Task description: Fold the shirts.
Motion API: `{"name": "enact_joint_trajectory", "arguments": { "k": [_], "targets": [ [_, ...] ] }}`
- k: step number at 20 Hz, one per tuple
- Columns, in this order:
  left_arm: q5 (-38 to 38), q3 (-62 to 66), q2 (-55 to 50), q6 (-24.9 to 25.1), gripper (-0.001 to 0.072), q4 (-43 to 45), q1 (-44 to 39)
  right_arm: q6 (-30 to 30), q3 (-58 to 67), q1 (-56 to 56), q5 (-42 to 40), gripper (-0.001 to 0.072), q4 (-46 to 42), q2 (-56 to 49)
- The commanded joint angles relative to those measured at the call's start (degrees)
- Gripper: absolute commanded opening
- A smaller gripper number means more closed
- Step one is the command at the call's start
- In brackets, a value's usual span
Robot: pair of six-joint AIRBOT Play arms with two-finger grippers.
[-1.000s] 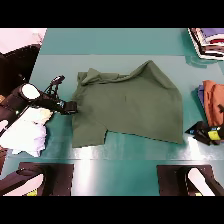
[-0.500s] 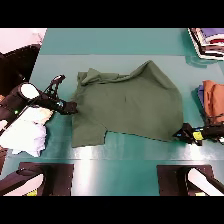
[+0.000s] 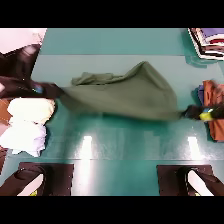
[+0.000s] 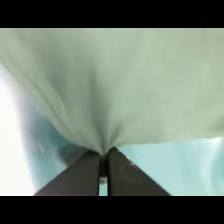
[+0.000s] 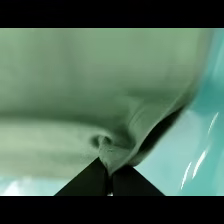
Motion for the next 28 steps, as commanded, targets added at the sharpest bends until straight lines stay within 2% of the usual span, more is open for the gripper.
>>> {"name": "enact_joint_trajectory", "arguments": {
  "k": [1,7,9,12,16,18,23,28],
  "targets": [
    [-0.3,15.0,5.9,-2.6,0.0027,6.0,0.0,0.0,18.4,1.1,0.1,0.002,0.4,6.4],
    [0.7,45.0,6.4,-5.8,0.0026,5.8,0.0,0.5,46.8,1.1,0.2,0.002,-0.8,10.2],
    [0.7,52.2,6.4,-7.2,0.0026,5.7,0.0,2.8,53.9,1.1,1.5,0.002,-3.8,10.1],
    [1.8,58.2,6.4,-7.2,0.0025,5.7,0.0,4.4,63.1,1.1,5.2,0.002,-6.3,7.5],
    [1.2,55.3,5.3,-7.1,0.0025,6.9,0.0,4.5,72.2,1.1,11.3,0.0019,-6.2,0.2],
    [-0.8,50.0,2.6,-7.1,0.0026,7.0,0.0,4.9,71.2,1.1,12.7,0.0019,-5.8,-3.9],
    [-5.4,35.6,-11.0,-7.0,0.0027,6.9,0.0,5.5,57.4,1.2,15.6,0.0019,-5.7,-15.8],
    [-3.6,28.1,-30.4,-6.1,0.0027,6.7,0.0,5.5,47.3,3.3,15.3,0.002,-5.8,-31.9]
  ]
}}
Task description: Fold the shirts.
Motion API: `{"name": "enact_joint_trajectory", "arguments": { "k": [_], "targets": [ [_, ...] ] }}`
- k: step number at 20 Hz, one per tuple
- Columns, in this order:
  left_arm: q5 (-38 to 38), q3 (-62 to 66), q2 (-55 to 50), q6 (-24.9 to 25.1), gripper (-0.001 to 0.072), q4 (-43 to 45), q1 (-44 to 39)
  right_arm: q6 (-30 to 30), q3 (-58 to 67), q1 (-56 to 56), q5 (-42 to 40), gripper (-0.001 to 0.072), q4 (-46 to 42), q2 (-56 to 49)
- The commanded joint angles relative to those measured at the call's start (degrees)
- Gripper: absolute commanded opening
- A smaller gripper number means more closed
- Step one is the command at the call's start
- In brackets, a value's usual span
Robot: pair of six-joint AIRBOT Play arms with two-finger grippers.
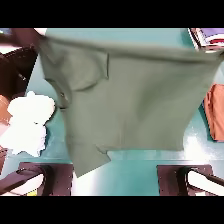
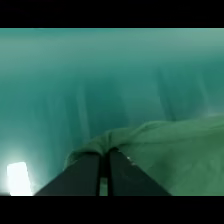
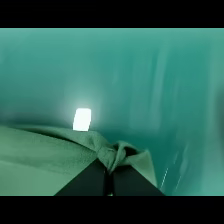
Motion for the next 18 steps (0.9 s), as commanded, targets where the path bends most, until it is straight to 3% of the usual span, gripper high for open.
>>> {"name": "enact_joint_trajectory", "arguments": {
  "k": [1,5,9,11,14,18],
  "targets": [
    [2.0,-3.7,-14.0,1.5,0.0027,-0.2,0.0,0.1,-5.3,1.7,0.0,0.0019,0.3,-11.9],
    [10.4,-2.3,-24.4,3.0,0.0027,-0.2,0.0,0.0,1.4,3.7,-2.1,0.0019,0.4,-25.5],
    [18.1,-0.4,-25.9,3.0,0.0027,0.1,0.6,0.0,11.6,5.1,-7.0,0.0019,0.4,-32.1],
    [15.1,1.9,-25.9,4.7,0.0027,0.1,1.0,-0.1,14.0,5.6,-7.2,0.002,-0.2,-32.1],
    [4.4,4.9,-25.7,5.3,0.0027,0.5,2.3,-1.1,14.2,5.6,-4.4,0.0019,-0.2,-30.2],
    [-3.6,1.7,-25.7,6.0,0.0026,0.4,2.5,-1.2,13.6,7.4,1.0,0.0019,-3.5,-29.7]
  ]
}}
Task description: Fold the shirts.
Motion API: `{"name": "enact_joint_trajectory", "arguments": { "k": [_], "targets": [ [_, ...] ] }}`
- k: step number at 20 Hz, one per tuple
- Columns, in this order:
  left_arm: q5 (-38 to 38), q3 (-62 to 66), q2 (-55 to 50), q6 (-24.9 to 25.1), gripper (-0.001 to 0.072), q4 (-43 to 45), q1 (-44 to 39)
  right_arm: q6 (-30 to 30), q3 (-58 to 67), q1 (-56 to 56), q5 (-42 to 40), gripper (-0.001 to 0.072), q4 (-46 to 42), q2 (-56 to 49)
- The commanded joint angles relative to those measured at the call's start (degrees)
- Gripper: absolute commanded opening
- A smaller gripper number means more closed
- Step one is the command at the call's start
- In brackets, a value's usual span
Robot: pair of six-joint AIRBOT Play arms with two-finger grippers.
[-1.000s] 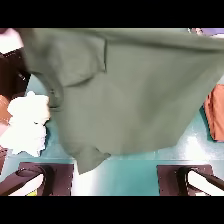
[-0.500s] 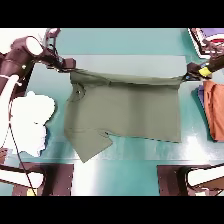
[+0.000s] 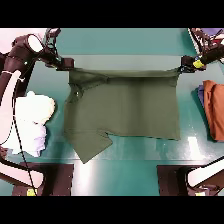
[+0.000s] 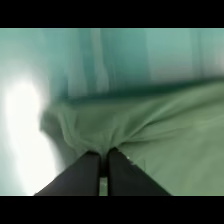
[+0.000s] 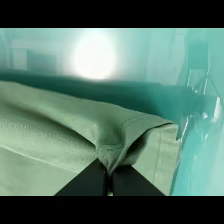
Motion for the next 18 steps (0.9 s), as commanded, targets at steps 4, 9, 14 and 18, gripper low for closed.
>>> {"name": "enact_joint_trajectory", "arguments": {
  "k": [4,9,14,18],
  "targets": [
    [-7.5,-8.4,-0.1,0.8,0.0027,-0.6,0.3,-0.3,-12.3,3.5,0.4,0.002,-3.9,4.2],
    [-9.6,-12.0,0.0,0.7,0.0345,-0.7,0.3,-0.1,-26.8,3.4,-7.9,0.0161,-3.7,11.4],
    [-10.6,-16.5,7.5,0.8,0.054,2.7,0.3,-0.3,-34.6,3.0,-6.6,0.041,-3.7,20.6],
    [-10.8,-35.5,21.9,0.5,0.0541,3.4,0.5,-0.3,-43.8,0.2,-6.1,0.041,-1.1,31.5]
  ]
}}
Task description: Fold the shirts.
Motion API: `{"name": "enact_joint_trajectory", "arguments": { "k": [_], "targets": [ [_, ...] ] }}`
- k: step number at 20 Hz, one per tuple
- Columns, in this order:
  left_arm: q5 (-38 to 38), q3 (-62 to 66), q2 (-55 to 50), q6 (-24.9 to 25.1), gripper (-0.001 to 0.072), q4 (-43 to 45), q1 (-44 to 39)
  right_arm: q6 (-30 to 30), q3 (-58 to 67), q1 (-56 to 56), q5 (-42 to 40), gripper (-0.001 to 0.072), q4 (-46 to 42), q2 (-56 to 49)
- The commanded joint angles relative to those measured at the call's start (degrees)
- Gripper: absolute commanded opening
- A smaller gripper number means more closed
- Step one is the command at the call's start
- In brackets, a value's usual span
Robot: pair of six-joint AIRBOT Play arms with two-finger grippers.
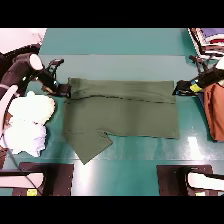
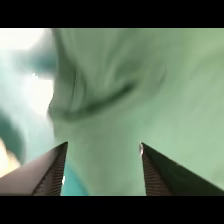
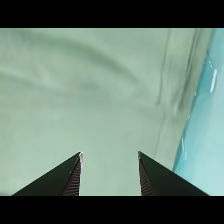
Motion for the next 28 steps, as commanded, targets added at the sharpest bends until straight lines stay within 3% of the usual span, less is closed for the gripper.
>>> {"name": "enact_joint_trajectory", "arguments": {
  "k": [1,4,7,15,18,19,20,21,26,27,28],
  "targets": [
    [-0.3,-15.8,12.1,-1.1,0.0541,0.9,0.1,-0.1,-7.7,-2.6,0.0,0.041,3.2,9.1],
    [0.3,-29.6,23.0,-6.3,0.0541,-0.7,0.1,-0.5,-10.5,-4.9,-0.2,0.041,5.7,13.8],
    [2.6,-38.4,29.2,-7.5,0.0541,-7.4,0.1,-0.5,-10.5,-5.0,-1.3,0.041,5.7,16.0],
    [14.4,-48.2,29.7,-7.1,0.0541,-19.5,0.0,-0.5,-10.5,-4.6,-1.6,0.0409,5.7,16.4],
    [15.3,-48.4,29.7,-7.0,0.0539,-21.4,-0.1,-0.5,-10.5,-4.6,-1.4,0.0409,5.7,16.4],
    [15.0,-48.4,29.7,-7.0,0.0434,-21.5,-0.1,-0.8,-10.5,-4.7,-0.9,0.0409,5.5,16.4],
    [15.0,-48.4,29.7,-7.0,0.0138,-21.5,-0.1,-2.1,-10.5,-5.2,0.4,0.0409,5.5,16.4],
    [14.6,-48.2,29.7,-5.4,0.0026,-21.5,-0.1,-3.2,-10.5,-6.2,1.8,0.0409,4.9,16.4],
    [12.2,-44.6,32.7,-3.8,0.0026,-21.4,-0.1,-3.5,-22.1,-19.2,6.5,0.042,0.6,16.4],
    [12.3,-44.0,33.8,-3.9,0.0026,-21.4,-0.1,-3.5,-26.3,-22.2,5.6,0.0511,0.7,16.3],
    [12.3,-43.4,34.4,-3.9,0.0026,-21.5,-0.1,-3.5,-30.4,-24.9,4.3,0.053,1.2,15.8]
  ]
}}
